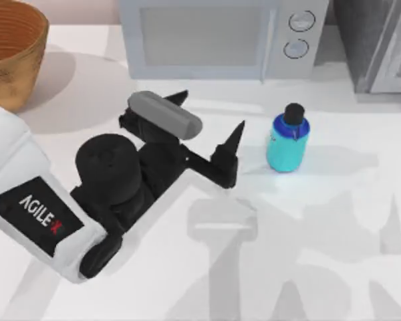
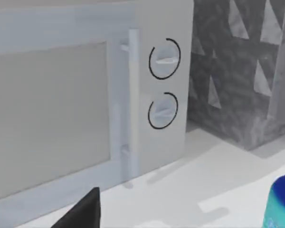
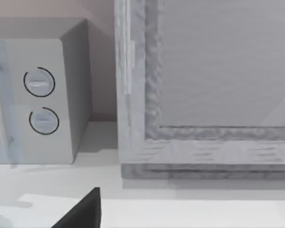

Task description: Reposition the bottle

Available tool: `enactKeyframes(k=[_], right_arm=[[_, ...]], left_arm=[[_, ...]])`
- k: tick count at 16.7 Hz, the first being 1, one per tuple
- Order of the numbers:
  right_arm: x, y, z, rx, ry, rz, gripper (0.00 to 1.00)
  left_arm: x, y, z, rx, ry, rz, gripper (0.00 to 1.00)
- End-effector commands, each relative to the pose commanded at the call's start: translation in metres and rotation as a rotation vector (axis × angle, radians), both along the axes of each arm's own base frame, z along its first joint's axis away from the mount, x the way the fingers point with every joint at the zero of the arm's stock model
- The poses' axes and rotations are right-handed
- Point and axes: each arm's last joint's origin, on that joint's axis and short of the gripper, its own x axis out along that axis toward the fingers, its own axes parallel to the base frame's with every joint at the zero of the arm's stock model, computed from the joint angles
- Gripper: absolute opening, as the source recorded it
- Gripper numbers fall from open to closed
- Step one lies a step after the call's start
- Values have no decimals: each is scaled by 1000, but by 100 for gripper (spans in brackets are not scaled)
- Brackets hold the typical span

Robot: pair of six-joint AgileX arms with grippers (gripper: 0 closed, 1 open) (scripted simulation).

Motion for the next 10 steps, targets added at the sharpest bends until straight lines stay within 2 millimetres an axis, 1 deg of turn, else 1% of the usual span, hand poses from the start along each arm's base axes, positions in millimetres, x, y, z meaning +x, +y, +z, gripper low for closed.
enactKeyframes(k=[3, 5, 7, 8, 10], right_arm=[[0, 0, 0, 0, 0, 0, 100], [0, 0, 0, 0, 0, 0, 100], [0, 0, 0, 0, 0, 0, 100], [0, 0, 0, 0, 0, 0, 100], [0, 0, 0, 0, 0, 0, 100]], left_arm=[[-3, -27, -42, 0, -5, -72, 100], [-8, -38, -64, 0, -8, -107, 100], [-13, -45, -79, 0, -10, -130, 100], [-14, -47, -84, 0, -11, -137, 100], [-15, -47, -86, 0, -11, -140, 100]])
